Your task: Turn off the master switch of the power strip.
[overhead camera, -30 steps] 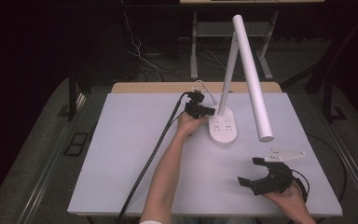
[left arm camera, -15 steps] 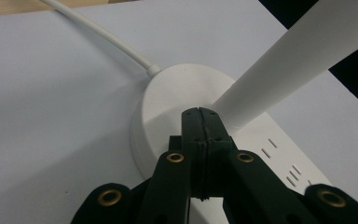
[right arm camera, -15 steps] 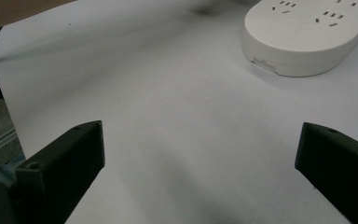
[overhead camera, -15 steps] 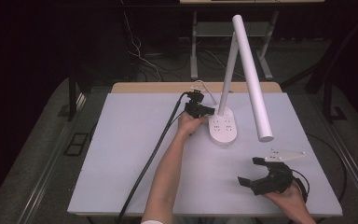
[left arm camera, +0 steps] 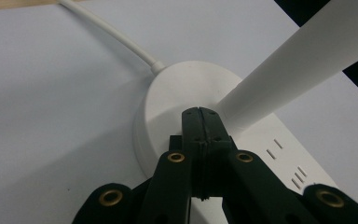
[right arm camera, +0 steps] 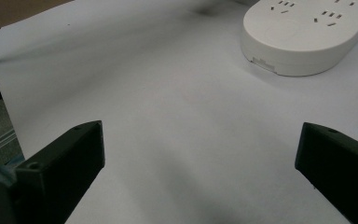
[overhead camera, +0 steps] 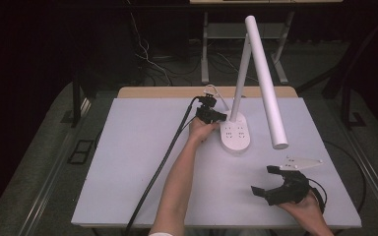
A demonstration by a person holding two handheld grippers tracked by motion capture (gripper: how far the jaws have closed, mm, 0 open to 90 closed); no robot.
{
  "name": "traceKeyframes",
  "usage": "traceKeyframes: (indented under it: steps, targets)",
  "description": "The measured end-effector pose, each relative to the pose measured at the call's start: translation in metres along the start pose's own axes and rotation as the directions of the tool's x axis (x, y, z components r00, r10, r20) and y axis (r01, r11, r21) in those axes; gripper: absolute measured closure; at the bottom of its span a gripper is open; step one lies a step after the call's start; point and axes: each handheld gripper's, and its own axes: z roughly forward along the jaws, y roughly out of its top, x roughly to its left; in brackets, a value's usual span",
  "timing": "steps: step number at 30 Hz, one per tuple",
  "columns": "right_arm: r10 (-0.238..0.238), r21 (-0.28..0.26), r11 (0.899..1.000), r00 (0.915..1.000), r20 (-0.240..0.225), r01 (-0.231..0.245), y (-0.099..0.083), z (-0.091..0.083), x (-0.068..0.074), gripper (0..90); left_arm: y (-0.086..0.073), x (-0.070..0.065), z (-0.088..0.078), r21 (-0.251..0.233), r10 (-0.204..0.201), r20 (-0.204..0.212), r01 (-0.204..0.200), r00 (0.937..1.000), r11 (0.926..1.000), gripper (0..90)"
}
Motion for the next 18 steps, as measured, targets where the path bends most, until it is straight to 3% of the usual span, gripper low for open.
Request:
traceKeyframes:
  steps: [5,10,12,18]
  targets:
    - [0.005,-0.002,1.0,1.0,0.005,-0.005,0.0,-0.0006,-0.0007,0.6,-0.0025,-0.0027,0.0039,0.002,-0.012,0.046,0.011,0.9989,0.9999,90.0]
    - [0.006,-0.004,1.0,0.9999,0.01,-0.006,-0.0007,-0.0023,-0.0016,0.6,-0.0025,-0.0015,0.0047,-0.005,-0.01,0.048,0.01,0.9988,0.9999,90.0]
    - [0.006,-0.007,1.0,0.9999,0.01,-0.006,-0.0011,-0.0028,-0.0021,0.6,-0.0019,-0.0011,0.0031,-0.015,-0.029,0.035,0.03,0.999,0.9995,90.0]
    - [0.006,-0.006,1.0,0.9999,0.01,-0.006,-0.0012,-0.0033,-0.0018,0.6,-0.0021,0.0002,-0.0012,0.002,-0.01,0.015,0.01,0.9998,0.9999,90.0]
